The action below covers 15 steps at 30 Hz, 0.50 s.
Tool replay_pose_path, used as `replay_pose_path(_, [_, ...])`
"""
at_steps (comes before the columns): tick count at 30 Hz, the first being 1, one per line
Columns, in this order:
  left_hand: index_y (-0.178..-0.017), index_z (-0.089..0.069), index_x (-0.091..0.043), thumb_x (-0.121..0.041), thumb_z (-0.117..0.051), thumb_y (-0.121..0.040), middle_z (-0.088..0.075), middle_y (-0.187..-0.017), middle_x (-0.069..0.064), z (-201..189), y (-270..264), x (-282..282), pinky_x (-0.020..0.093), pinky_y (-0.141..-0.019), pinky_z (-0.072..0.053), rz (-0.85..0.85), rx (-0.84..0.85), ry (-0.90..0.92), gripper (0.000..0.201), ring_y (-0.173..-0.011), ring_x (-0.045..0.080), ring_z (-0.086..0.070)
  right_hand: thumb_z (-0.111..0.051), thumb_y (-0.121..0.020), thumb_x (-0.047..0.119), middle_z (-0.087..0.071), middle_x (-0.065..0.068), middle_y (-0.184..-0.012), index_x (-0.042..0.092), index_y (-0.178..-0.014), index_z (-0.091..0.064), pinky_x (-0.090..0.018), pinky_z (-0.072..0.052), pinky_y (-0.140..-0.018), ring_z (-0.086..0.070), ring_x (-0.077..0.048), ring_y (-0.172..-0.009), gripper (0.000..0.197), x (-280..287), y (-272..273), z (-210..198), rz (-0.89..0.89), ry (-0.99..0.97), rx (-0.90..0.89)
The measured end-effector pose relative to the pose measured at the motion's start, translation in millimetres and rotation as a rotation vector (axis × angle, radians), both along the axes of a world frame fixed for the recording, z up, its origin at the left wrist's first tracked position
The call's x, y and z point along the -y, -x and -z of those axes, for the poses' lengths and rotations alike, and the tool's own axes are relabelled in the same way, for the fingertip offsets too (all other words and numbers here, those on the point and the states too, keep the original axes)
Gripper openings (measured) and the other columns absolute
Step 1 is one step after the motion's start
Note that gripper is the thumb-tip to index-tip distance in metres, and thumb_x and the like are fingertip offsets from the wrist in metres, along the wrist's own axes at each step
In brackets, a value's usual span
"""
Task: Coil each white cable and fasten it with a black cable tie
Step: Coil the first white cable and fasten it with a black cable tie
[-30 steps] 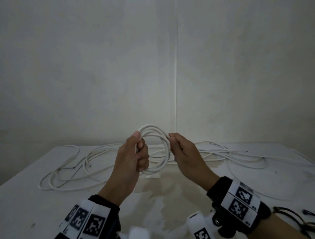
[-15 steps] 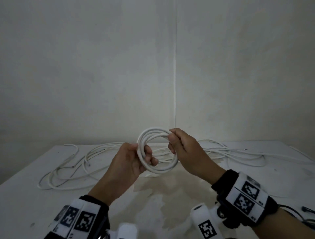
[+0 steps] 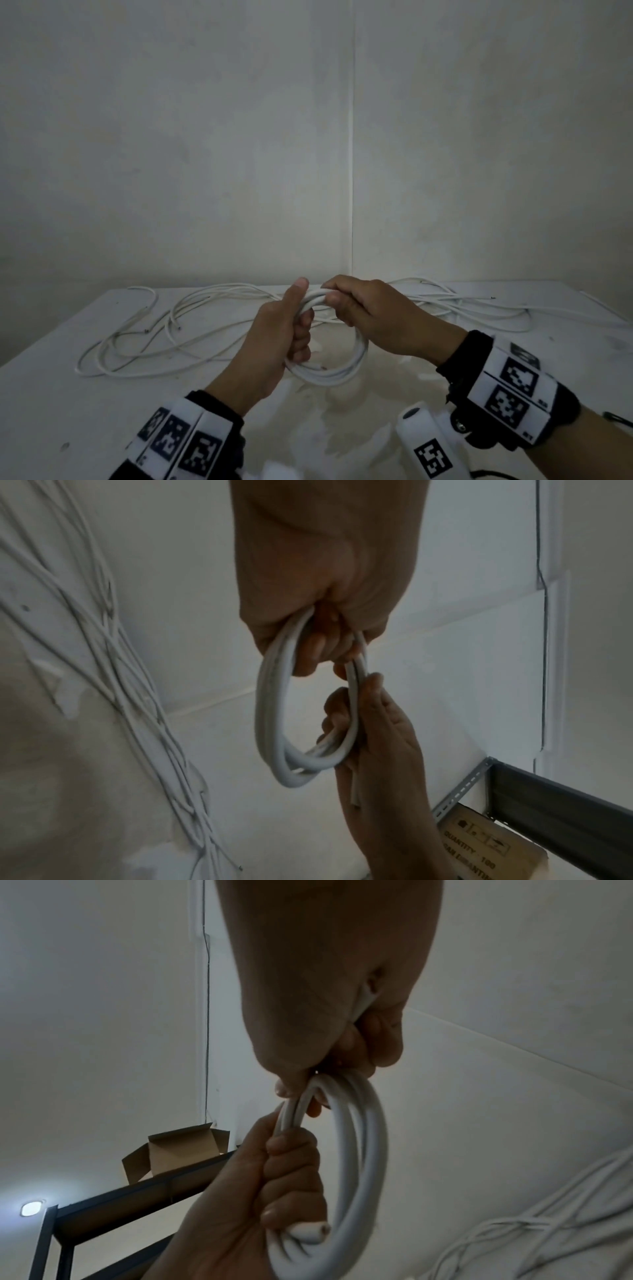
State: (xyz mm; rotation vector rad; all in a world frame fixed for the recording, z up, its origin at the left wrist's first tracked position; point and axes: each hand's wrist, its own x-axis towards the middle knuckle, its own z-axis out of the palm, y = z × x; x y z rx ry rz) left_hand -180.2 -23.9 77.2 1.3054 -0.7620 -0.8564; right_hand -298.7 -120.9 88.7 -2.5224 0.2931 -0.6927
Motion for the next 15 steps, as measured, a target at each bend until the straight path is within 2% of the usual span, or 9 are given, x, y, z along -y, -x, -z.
replay_pose_path(2, [-0.041,-0.042,-0.017,-0.040,-0.047,-0.091,-0.023,-0.040,-0.004,0,2,0,0.016,-0.035,-0.022,-0.031,-0.013,0.021,0.055,-0.034,0.009,-0.020,-0.037,-0.098,0.028,-0.051,0.003,-0.068,0.009,-0.090,-0.056,-0.028,-0.037,-0.062,-0.043,-0.008,-0.061,0.028,4,0,3,-0.007,-0.030,0.054])
replay_pose_path(4, [-0.045,-0.040,-0.015,-0.037,-0.049,-0.091,-0.023,-0.039,-0.005,-3,1,-2,0.016,-0.034,-0.021,-0.055,-0.039,0.037,0.051,-0.033,0.009,-0.020,-0.037,-0.097,0.026,-0.049,0.007,-0.073,0.011,-0.089,-0.059,-0.025,-0.038,-0.068,-0.045,-0.006,-0.067,0.027,10,0,2,0.004,-0.018,0.111])
replay_pose_path(7, [-0.048,-0.038,-0.015,-0.032,-0.050,-0.091,-0.023,-0.039,-0.005,-3,-1,-2,0.016,-0.034,-0.020,-0.086,-0.055,0.077,0.048,-0.032,0.008,-0.019,-0.045,-0.089,0.029,-0.043,0.015,-0.080,0.008,-0.094,-0.067,-0.012,-0.035,-0.070,-0.045,0.000,-0.072,0.030,17,0,-2,0.067,0.094,0.194])
replay_pose_path(9, [-0.046,-0.037,-0.016,-0.031,-0.049,-0.092,-0.022,-0.040,-0.005,-3,-1,-1,0.016,-0.034,-0.020,-0.091,-0.078,0.099,0.050,-0.032,0.008,-0.018,-0.053,-0.087,0.027,-0.047,0.009,-0.077,0.008,-0.088,-0.070,-0.016,-0.036,-0.067,-0.046,-0.003,-0.068,0.025,16,-2,-3,0.163,0.115,0.243])
replay_pose_path(11, [-0.044,-0.037,-0.017,-0.031,-0.048,-0.092,-0.021,-0.040,-0.006,-3,0,0,0.016,-0.034,-0.020,-0.090,-0.089,0.115,0.051,-0.032,0.008,-0.018,-0.056,-0.086,0.023,-0.058,-0.005,-0.077,0.007,-0.084,-0.071,-0.024,-0.038,-0.065,-0.050,-0.013,-0.067,0.022,13,-6,-1,0.223,0.114,0.269])
replay_pose_path(13, [-0.044,-0.037,-0.017,-0.031,-0.048,-0.093,-0.022,-0.039,-0.006,-2,0,1,0.017,-0.034,-0.020,-0.101,-0.076,0.119,0.052,-0.032,0.008,-0.019,-0.056,-0.087,0.023,-0.063,-0.008,-0.079,0.007,-0.084,-0.072,-0.019,-0.038,-0.063,-0.051,-0.011,-0.067,0.022,9,-8,3,0.237,0.079,0.287])
replay_pose_path(15, [-0.043,-0.038,-0.017,-0.031,-0.048,-0.092,-0.023,-0.039,-0.006,-1,-3,1,0.017,-0.033,-0.021,-0.124,-0.072,0.116,0.053,-0.032,0.008,-0.020,-0.056,-0.091,0.020,-0.063,0.000,-0.077,0.007,-0.089,-0.072,-0.011,-0.039,-0.063,-0.053,-0.006,-0.066,0.020,7,-8,5,0.233,-0.039,0.236])
